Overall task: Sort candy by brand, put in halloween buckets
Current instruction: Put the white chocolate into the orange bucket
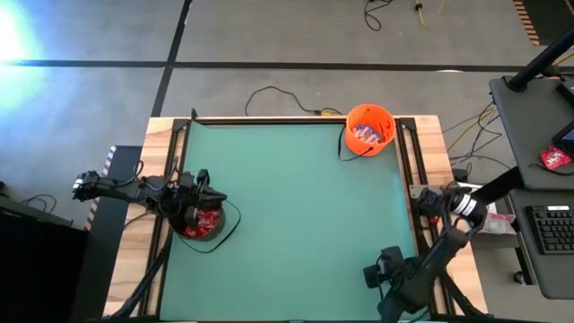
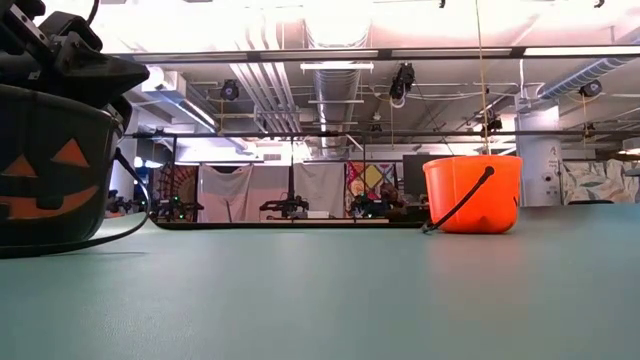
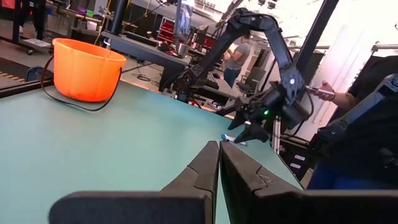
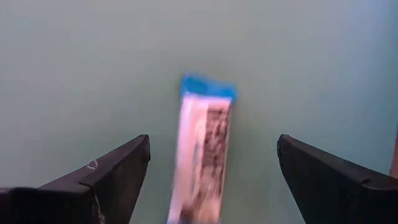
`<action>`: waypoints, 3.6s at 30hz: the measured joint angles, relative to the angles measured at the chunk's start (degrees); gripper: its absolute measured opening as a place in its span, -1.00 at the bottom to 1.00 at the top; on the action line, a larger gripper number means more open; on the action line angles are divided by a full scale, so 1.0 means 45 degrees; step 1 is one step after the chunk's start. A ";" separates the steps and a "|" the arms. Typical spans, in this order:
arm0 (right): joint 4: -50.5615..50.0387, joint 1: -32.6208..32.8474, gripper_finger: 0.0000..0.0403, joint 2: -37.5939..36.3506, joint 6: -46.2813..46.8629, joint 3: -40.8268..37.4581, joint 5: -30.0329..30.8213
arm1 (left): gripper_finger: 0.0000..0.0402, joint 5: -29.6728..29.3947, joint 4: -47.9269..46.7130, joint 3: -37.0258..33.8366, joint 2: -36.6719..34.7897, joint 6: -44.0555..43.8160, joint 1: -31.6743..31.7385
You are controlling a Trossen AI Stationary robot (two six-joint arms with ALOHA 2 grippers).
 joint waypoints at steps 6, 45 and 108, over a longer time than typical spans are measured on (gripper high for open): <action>-0.0765 0.0022 0.69 0.1416 -0.0070 0.0257 0.0863 | -1.00 0.0000 0.0001 0.0003 -0.0003 0.0000 0.0003; -0.4614 -0.0134 0.69 0.3719 -0.0110 0.4226 0.1538 | -1.00 0.0001 -0.0002 0.0000 0.0002 0.0001 0.0002; -0.3883 -0.3182 0.69 -0.2191 -0.0022 -0.1835 0.4166 | -1.00 0.0000 0.0000 0.0003 0.0000 0.0000 0.0001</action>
